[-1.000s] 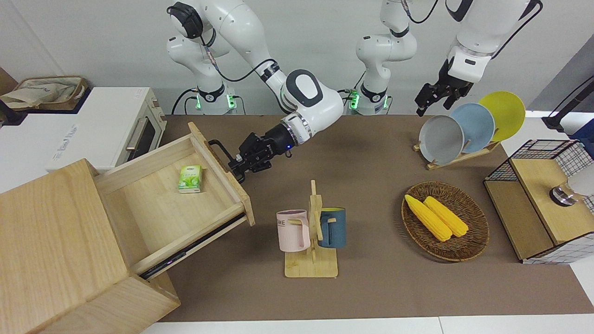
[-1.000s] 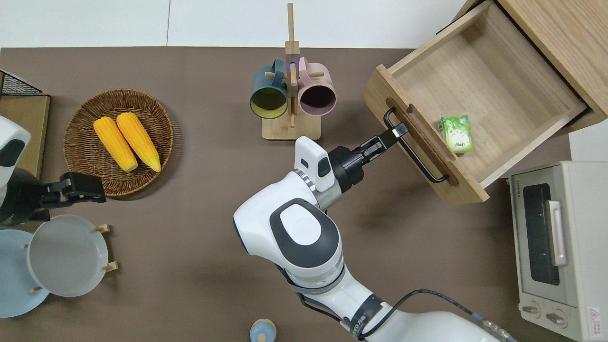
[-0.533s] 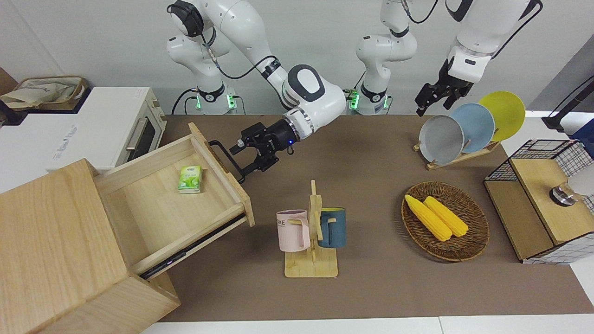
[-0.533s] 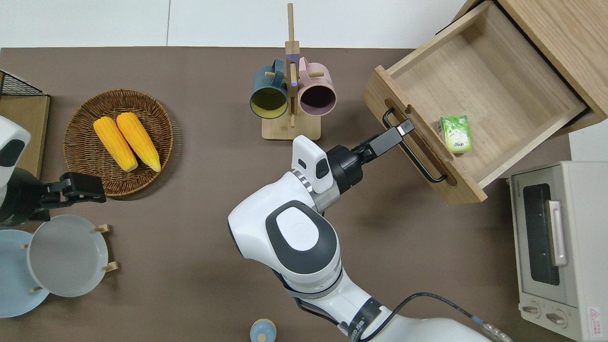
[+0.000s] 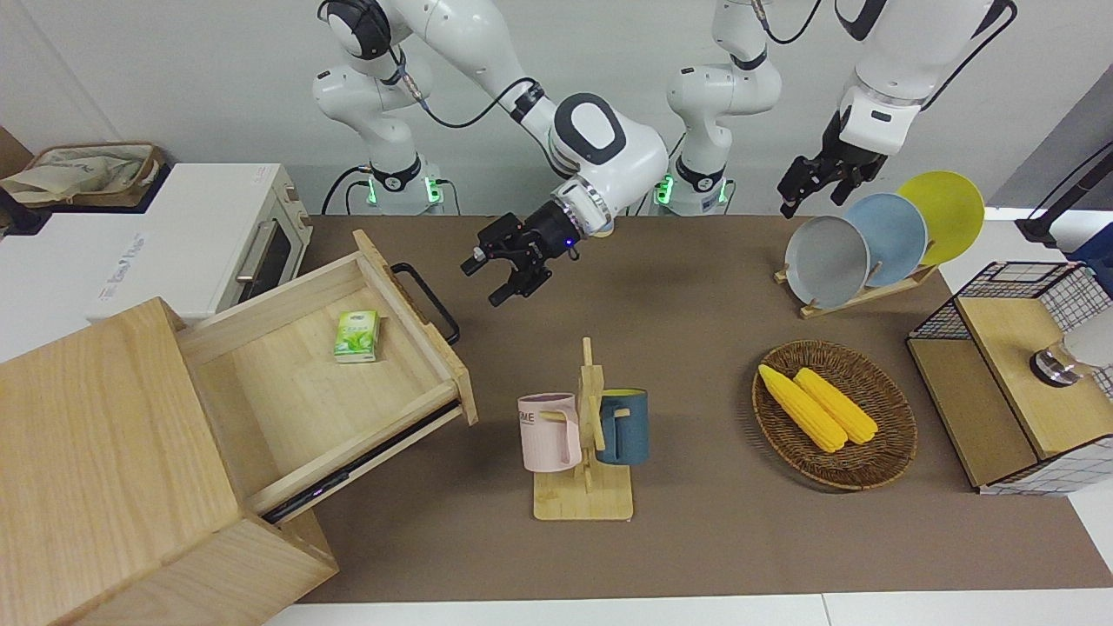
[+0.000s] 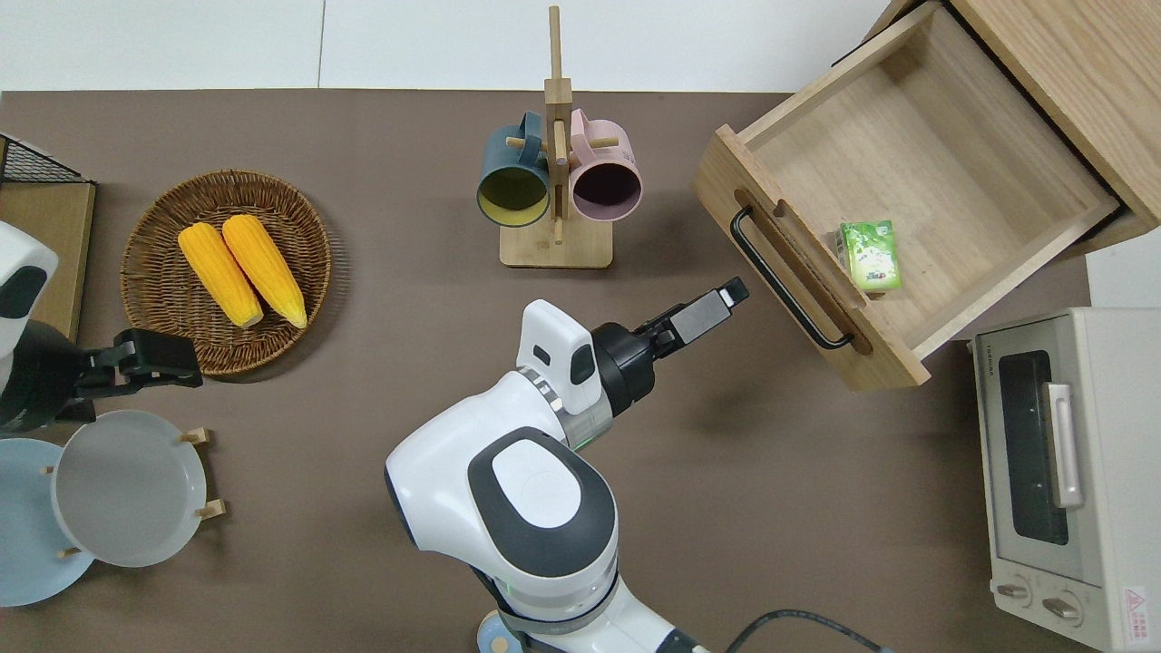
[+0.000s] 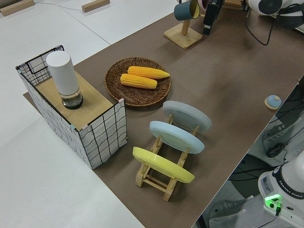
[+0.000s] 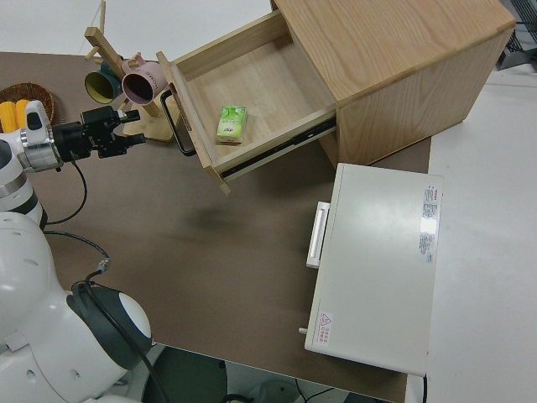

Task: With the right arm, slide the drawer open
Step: 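Open the right gripper and back it away from the handle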

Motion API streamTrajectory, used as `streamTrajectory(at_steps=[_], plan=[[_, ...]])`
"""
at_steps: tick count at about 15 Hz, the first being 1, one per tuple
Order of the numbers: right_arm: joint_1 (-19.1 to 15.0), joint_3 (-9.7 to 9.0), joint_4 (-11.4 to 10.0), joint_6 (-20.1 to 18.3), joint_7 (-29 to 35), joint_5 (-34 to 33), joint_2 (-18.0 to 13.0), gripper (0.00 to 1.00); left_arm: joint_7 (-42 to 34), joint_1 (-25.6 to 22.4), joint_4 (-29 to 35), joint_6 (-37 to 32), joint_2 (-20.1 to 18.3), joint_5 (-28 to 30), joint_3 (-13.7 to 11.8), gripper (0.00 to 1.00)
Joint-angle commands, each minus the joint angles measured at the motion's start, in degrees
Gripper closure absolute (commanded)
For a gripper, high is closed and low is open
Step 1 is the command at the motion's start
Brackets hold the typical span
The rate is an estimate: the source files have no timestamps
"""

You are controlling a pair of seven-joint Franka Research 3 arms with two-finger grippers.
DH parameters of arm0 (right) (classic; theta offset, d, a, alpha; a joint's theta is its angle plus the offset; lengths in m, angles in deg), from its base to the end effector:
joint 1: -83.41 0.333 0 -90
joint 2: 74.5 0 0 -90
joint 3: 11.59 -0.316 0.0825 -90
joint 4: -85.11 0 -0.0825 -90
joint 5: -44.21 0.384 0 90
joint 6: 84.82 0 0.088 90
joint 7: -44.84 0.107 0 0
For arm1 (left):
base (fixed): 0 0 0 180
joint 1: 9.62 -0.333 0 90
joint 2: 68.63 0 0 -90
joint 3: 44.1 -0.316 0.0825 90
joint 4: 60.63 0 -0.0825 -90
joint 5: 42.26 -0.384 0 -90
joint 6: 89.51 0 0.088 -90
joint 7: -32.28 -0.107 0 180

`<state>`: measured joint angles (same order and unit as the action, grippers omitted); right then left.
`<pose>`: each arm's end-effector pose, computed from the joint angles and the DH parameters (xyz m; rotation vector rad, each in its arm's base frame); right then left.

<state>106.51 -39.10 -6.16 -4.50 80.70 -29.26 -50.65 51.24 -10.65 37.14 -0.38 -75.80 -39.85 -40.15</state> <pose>0.5196 0.3797 0.4432 1.9271 0.4269 0.4514 0.5116 -0.0329 0.6260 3.0827 0.4352 -0.0495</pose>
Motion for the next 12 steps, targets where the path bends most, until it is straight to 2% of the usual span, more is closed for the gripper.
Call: streamTrajectory(at_steps=[1, 3, 5, 7, 12], plan=[[-1.47, 0.44, -0.40, 5.89, 0.62, 9.37, -4.32, 0.011, -0.51, 0.07, -0.21, -0.89, -0.48, 0.05, -0.25, 0.01], [-2.79, 0.88, -0.40, 9.84, 0.09, 16.57, -6.78, 0.011, -0.51, 0.07, -0.21, -0.97, -0.48, 0.05, -0.25, 0.01], [-4.11, 3.15, 0.03, 12.92, -0.52, 25.17, -9.42, 0.011, -0.51, 0.07, -0.21, -0.89, -0.48, 0.05, -0.25, 0.01], [-5.60, 4.92, 0.21, 14.33, -3.76, 32.74, -12.06, 0.011, -0.51, 0.07, -0.21, -0.89, -0.48, 0.05, -0.25, 0.01], [-12.98, 5.27, 0.13, 16.36, -12.20, 48.03, -17.33, 0.011, -0.51, 0.07, -0.21, -0.97, -0.48, 0.05, -0.25, 0.01]])
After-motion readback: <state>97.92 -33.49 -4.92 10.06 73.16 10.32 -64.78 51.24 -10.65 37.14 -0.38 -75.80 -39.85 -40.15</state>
